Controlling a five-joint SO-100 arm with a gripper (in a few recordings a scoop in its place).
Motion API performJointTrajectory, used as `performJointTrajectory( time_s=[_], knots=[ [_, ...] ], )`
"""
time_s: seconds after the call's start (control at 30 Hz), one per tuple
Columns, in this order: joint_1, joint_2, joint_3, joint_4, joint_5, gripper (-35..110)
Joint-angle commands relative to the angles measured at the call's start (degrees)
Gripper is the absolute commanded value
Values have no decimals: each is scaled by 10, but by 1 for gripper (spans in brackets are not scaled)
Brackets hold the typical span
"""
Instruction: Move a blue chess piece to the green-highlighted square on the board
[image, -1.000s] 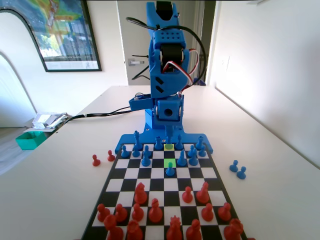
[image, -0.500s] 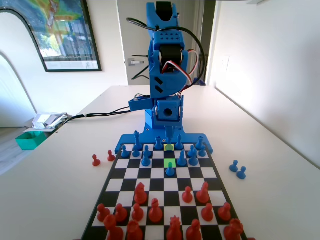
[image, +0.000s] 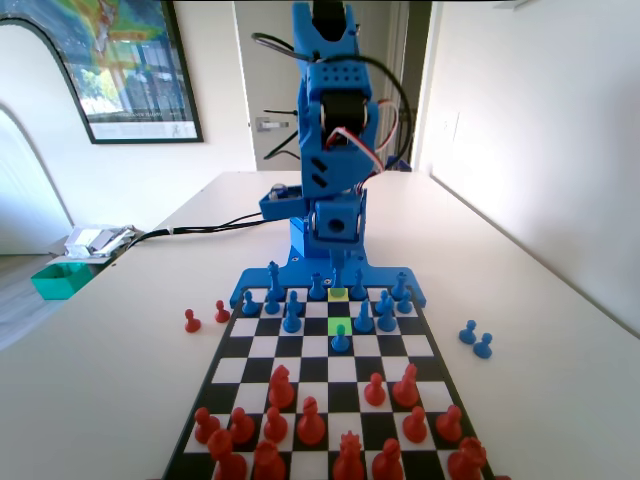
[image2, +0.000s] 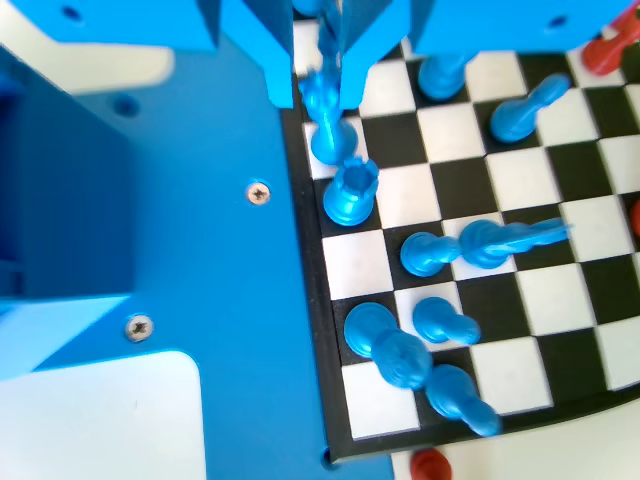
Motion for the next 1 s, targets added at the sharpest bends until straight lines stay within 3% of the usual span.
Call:
performJointTrajectory(
  time_s=[0.0,0.97],
  knots=[
    [-12,12,-46,33,-3,9],
    [-2,11,12,-54,-20,10]
  ],
)
